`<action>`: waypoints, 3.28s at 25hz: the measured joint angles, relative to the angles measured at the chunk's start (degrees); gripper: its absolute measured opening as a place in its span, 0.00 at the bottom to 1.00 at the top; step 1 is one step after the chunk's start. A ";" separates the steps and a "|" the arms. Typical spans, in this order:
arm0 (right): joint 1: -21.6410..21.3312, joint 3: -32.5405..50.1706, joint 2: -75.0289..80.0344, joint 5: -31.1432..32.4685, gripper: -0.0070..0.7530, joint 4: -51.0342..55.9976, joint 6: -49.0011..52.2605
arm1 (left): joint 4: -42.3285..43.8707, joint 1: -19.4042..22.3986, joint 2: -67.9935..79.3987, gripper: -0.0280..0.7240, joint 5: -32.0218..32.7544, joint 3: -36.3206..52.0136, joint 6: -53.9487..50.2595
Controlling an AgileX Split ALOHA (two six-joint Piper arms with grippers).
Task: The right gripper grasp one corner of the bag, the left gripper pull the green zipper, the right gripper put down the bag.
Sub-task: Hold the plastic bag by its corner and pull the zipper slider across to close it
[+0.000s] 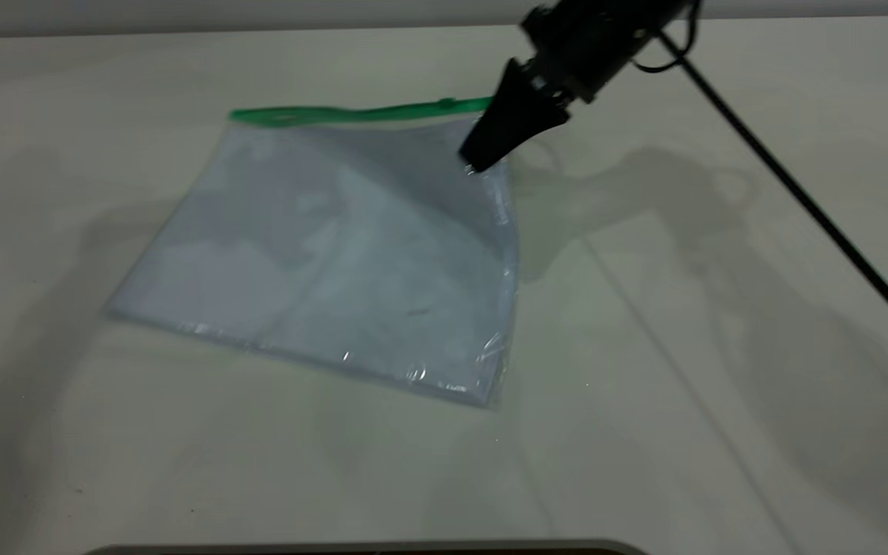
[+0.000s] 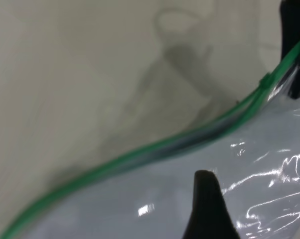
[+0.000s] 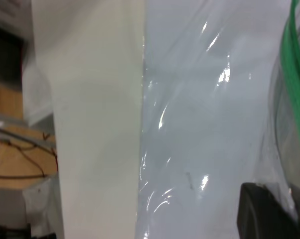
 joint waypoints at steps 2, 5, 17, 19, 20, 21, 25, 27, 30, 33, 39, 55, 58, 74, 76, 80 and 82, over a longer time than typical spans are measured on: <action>1.77 -0.22 0.00 0.06 0.05 0.28 -0.01 | 1.55 0.00 0.00 0.78 2.09 0.00 1.53; 3.79 -0.28 0.00 0.14 0.05 3.25 -1.43 | 3.08 0.00 0.00 0.78 5.48 0.00 5.05; 5.53 -0.28 0.00 0.49 0.05 19.44 -16.18 | 6.60 0.00 0.00 0.78 10.68 0.00 9.94; 5.53 -0.28 0.00 0.49 0.05 20.33 -17.92 | 6.76 0.00 0.00 0.78 10.91 0.00 10.09; 5.53 -0.28 0.00 0.49 0.05 20.57 -18.65 | 6.76 0.00 0.00 0.78 10.96 0.00 10.37; 5.53 -0.28 0.00 0.49 0.05 20.71 -19.16 | 6.70 0.00 0.00 0.78 10.98 0.00 10.83; 5.53 -0.28 0.00 0.49 0.05 21.02 -20.01 | 6.47 0.00 0.00 0.78 10.92 0.00 12.65; 5.53 -0.28 0.00 0.49 0.05 21.13 -20.22 | 6.47 0.00 0.14 0.78 10.46 -0.04 13.07; 5.53 -0.28 0.00 0.49 0.05 21.13 -20.39 | 6.26 0.00 1.74 0.78 9.33 -0.11 15.26; 5.53 -0.28 0.00 0.49 0.05 21.13 -20.39 | 5.95 0.00 4.04 0.78 7.24 -0.11 16.13; 5.53 -0.28 0.00 0.49 0.05 21.13 -20.39 | 0.50 0.00 5.12 0.78 4.93 -0.11 20.54; 5.53 -0.28 0.00 0.20 0.05 21.08 -20.39 | -0.84 0.00 5.12 0.29 6.68 -0.11 22.46; 5.53 -0.28 0.00 -0.01 0.05 21.08 -20.39 | -0.79 0.00 5.12 0.16 6.95 -0.11 22.46; 2.81 -0.28 0.00 1.12 0.05 21.94 -16.75 | 2.77 0.57 5.12 0.11 5.99 -0.20 19.02; 1.69 -0.28 0.00 1.74 0.05 22.55 -16.39 | 2.95 1.42 5.12 0.11 5.87 -0.24 17.89; -1.04 -0.28 0.00 2.41 0.05 22.97 -15.00 | 4.60 3.75 5.12 0.11 5.87 -0.24 15.97; -2.48 -0.28 0.00 2.53 0.05 23.00 -14.29 | 6.04 5.05 5.18 0.11 5.92 -0.24 14.92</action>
